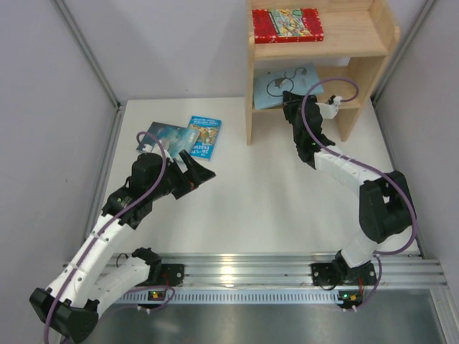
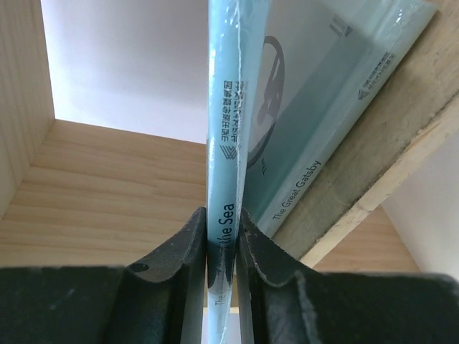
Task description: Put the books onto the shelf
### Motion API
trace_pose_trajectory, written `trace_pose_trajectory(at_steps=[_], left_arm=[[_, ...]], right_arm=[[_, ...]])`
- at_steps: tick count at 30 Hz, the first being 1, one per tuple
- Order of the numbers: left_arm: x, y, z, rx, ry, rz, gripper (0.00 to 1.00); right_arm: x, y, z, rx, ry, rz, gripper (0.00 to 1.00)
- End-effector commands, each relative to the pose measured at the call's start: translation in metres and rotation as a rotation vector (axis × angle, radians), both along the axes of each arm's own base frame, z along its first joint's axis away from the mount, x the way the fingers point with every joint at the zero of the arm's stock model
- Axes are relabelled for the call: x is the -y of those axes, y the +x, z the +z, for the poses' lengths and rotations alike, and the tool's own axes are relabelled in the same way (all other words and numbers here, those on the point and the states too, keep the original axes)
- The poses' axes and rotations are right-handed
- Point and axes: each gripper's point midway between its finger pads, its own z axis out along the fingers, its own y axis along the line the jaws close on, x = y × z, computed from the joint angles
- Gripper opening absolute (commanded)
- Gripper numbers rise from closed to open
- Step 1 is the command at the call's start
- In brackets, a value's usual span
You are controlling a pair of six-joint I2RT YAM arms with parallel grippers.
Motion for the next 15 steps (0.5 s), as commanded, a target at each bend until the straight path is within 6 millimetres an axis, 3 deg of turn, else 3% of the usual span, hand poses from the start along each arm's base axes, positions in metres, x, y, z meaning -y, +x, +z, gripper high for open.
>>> trace_pose_trajectory(at_steps=[1, 7, 8, 15], left_arm=[[0.002, 0.005, 0.016, 0.057, -0.031, 0.006, 0.92], [0.003, 0.007, 0.017, 0.053, -0.02, -0.002, 0.92], [0.003, 0.007, 0.017, 0.054, -0.015, -0.002, 0.91], [0.003, 0.014, 0.023, 0.061, 0.019, -0.006, 0.92]], right_arm=[[-0.011, -0.011, 0.05, 0.131, 0.109, 0.044, 0.0], [0.001, -0.005, 0.061, 0.179, 0.189, -0.033, 0.0], [0.003, -0.002, 0.07, 0.199, 0.203, -0.041, 0.0], [-0.01, 0.031, 0.068, 0.188, 0.226, -0.045, 0.0]])
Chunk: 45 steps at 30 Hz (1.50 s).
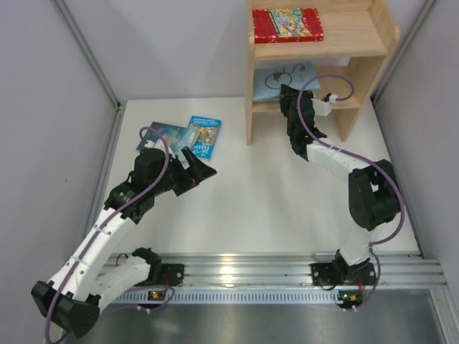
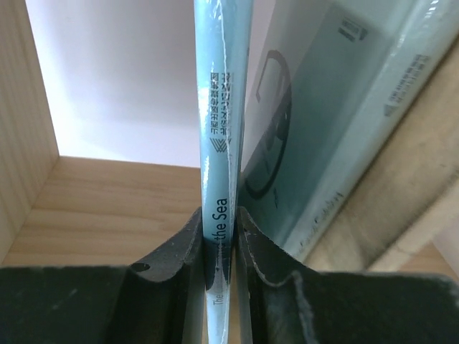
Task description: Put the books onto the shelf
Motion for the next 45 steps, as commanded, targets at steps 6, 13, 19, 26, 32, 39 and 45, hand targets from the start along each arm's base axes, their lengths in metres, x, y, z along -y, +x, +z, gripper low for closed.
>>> trace_pose_trajectory(at_steps=[6, 13, 19, 26, 32, 39, 45], left_arm=[[0.002, 0.012, 0.023, 0.068, 0.005, -0.001, 0.92], [0.004, 0.013, 0.017, 0.056, -0.002, -0.003, 0.92], [0.006, 0.012, 0.014, 0.051, -0.014, -0.006, 0.92], [0.005, 0.009, 0.01, 0.044, -0.016, -0.005, 0.92], [0.004, 0.007, 0.011, 0.049, -0.022, -0.005, 0.91], [0.005, 0.005, 0.009, 0.042, -0.027, -0.008, 0.91], [0.004, 0.003, 0.012, 0.051, -0.032, -0.006, 0.91]], right_arm=[[-0.024, 0.014, 0.065, 0.156, 0.106, 0.056, 0.1], [-0.024, 0.003, 0.06, 0.034, 0.027, 0.12, 0.48], [-0.021, 0.008, 0.067, -0.022, -0.042, 0.158, 0.62], [-0.021, 0.007, 0.055, -0.1, -0.068, 0.195, 0.62], [-0.018, 0.001, 0.048, -0.144, -0.103, 0.203, 0.62], [-0.017, -0.002, 0.052, -0.163, -0.144, 0.237, 0.62], [-0.015, -0.007, 0.048, -0.191, -0.171, 0.265, 0.63]])
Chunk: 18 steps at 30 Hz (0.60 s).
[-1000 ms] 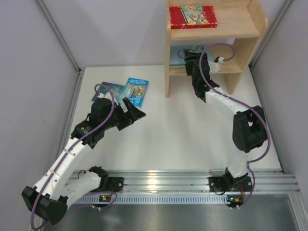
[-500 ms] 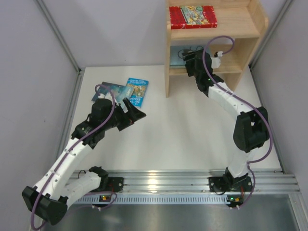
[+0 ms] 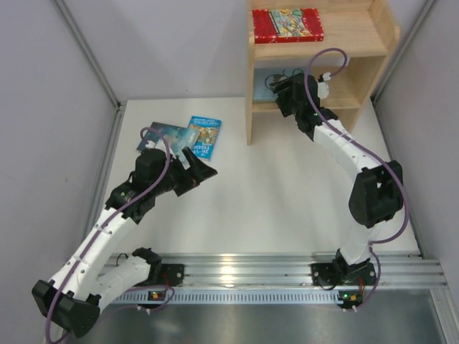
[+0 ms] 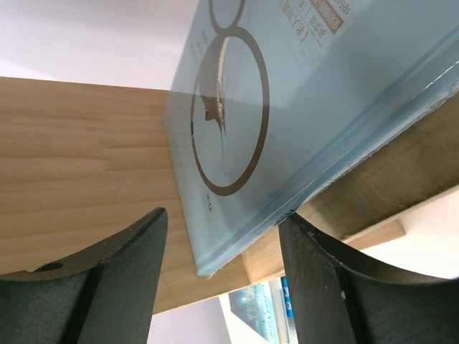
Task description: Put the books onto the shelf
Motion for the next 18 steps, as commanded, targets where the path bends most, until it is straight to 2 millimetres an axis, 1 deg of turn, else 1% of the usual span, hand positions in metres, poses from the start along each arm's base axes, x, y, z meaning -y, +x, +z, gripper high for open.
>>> trace_pose_trajectory(at_steps=[1, 3, 5, 8, 13, 17, 18], left_arm=[[0.002, 0.0, 0.014, 0.054, -0.033, -0.006, 0.91], [0.002, -0.001, 0.015, 0.055, -0.037, -0.006, 0.91], [0.002, -0.001, 0.015, 0.053, -0.039, -0.004, 0.91], [0.001, -0.002, 0.015, 0.055, -0.04, -0.001, 0.91], [0.0, -0.003, 0.017, 0.061, -0.042, 0.0, 0.91], [-0.001, -0.002, 0.013, 0.059, -0.032, 0.002, 0.91], [-0.001, -0.002, 0.012, 0.058, -0.028, 0.002, 0.91]], right_arm=[[0.01, -0.009, 0.06, 0.105, 0.007, 0.012, 0.63], [0.009, -0.012, 0.056, 0.094, -0.001, 0.025, 0.63], [0.009, -0.013, 0.058, 0.1, -0.013, 0.038, 0.62], [0.007, -0.015, 0.056, 0.093, -0.021, 0.059, 0.62], [0.007, -0.018, 0.048, 0.08, -0.048, 0.073, 0.62], [0.01, -0.023, 0.042, 0.079, -0.097, 0.087, 0.63], [0.011, -0.026, 0.037, 0.072, -0.109, 0.094, 0.63]])
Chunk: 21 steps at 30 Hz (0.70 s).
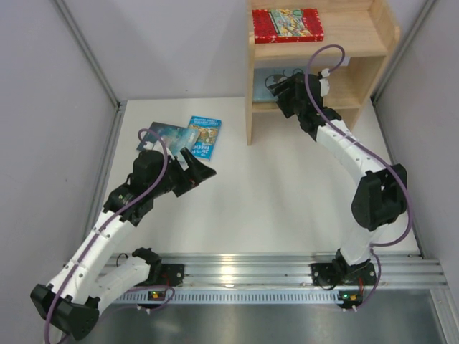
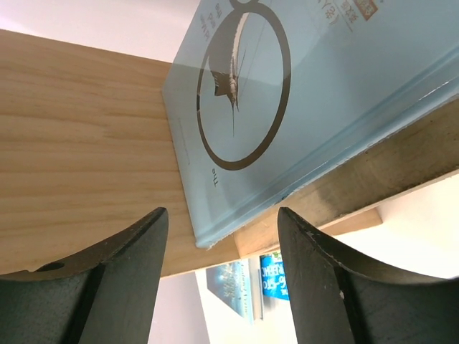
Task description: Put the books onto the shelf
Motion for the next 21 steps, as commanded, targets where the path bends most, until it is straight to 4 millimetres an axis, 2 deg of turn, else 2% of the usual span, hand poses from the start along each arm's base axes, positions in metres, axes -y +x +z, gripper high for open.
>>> trace_pose_trajectory(at_steps=[1, 6, 9, 10, 11, 12, 13, 14, 21], left_arm=[[0.0, 0.003, 0.004, 0.038, -0.006, 0.005, 0.91], [-0.001, 0.005, 0.005, 0.048, 0.007, 0.007, 0.91], [-0.002, 0.006, 0.002, 0.048, 0.02, 0.005, 0.92], [-0.002, 0.007, 0.001, 0.051, 0.026, 0.008, 0.92], [-0.003, 0.009, -0.001, 0.056, 0.04, 0.007, 0.93], [-0.005, 0.011, -0.001, 0.065, 0.049, 0.015, 0.93], [-0.005, 0.013, -0.003, 0.061, 0.06, 0.013, 0.93], [-0.005, 0.015, -0.005, 0.065, 0.073, 0.012, 0.93], [-0.001, 0.02, -0.005, 0.054, 0.076, 0.002, 0.93]], right_arm=[[0.016, -0.015, 0.037, 0.084, -0.025, 0.01, 0.63], [0.017, -0.025, 0.021, 0.061, -0.057, 0.075, 0.63], [0.022, -0.033, 0.018, 0.073, -0.111, 0.092, 0.55], [0.024, -0.037, 0.022, 0.086, -0.128, 0.096, 0.49], [0.026, -0.039, 0.02, 0.094, -0.169, 0.108, 0.35], [0.027, -0.04, 0.021, 0.101, -0.184, 0.106, 0.28], [0.029, -0.04, 0.022, 0.108, -0.205, 0.106, 0.09], [0.031, -0.038, 0.022, 0.118, -0.248, 0.114, 0.01], [0.032, -0.023, 0.013, 0.13, -0.404, 0.164, 0.0]])
